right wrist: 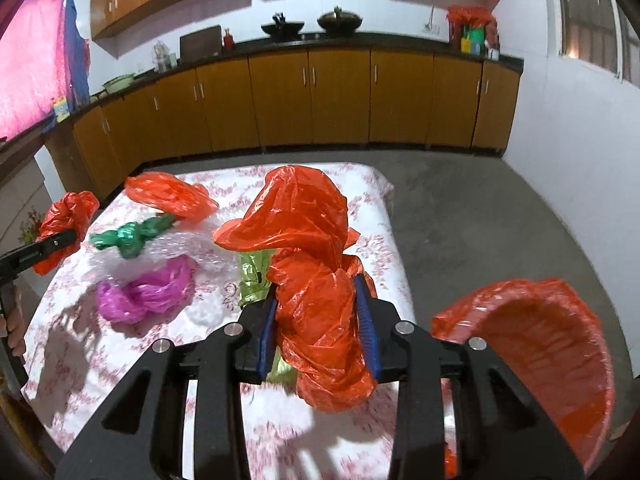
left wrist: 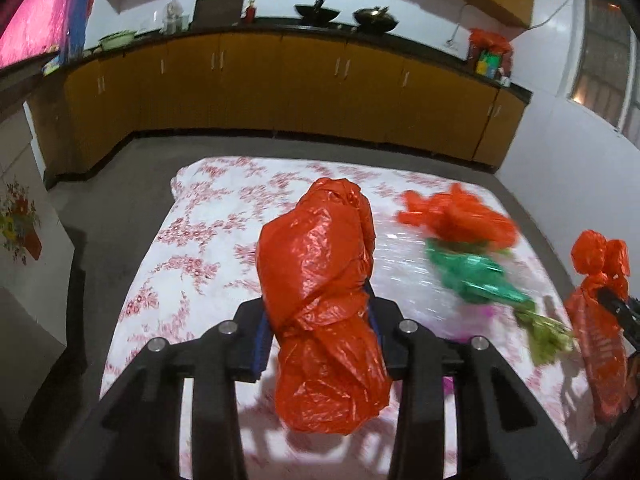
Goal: Collect trash
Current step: 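Lift both held red bags and carry them over the orange wastebasket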
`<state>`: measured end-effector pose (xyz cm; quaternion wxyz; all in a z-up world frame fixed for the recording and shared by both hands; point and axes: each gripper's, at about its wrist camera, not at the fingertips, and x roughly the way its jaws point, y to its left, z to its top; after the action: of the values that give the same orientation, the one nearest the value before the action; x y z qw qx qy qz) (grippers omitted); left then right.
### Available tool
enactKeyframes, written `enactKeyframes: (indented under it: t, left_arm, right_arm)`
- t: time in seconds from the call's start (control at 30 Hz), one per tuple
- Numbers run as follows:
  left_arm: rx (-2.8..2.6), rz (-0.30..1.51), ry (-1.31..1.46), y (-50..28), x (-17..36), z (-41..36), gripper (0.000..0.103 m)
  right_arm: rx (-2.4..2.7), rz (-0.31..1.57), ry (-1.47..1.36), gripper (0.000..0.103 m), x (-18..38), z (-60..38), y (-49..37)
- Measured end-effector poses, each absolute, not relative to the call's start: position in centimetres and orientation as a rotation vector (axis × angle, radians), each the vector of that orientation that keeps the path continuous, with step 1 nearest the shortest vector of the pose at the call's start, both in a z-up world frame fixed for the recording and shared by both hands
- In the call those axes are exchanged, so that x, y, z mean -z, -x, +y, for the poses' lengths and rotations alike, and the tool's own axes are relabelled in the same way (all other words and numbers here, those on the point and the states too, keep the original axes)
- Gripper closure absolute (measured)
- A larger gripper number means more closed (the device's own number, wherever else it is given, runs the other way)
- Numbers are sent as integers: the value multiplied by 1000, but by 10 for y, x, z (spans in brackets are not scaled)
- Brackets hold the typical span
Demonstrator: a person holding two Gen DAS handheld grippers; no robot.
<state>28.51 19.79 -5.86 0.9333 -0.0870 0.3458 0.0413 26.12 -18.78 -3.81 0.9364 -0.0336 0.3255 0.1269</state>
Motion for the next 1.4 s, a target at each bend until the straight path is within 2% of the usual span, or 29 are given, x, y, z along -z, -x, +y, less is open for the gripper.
enactKeyframes:
  t: [0.6,1.4]
  left_arm:
    - [124,606,130,-208,-6,89,65]
    - [356,581,27,-193,-10,-40,65]
  right_arm:
    - [-173,525,46,67,-9,-237,-170]
    - [27,505,-16,67,-6,-298,-137]
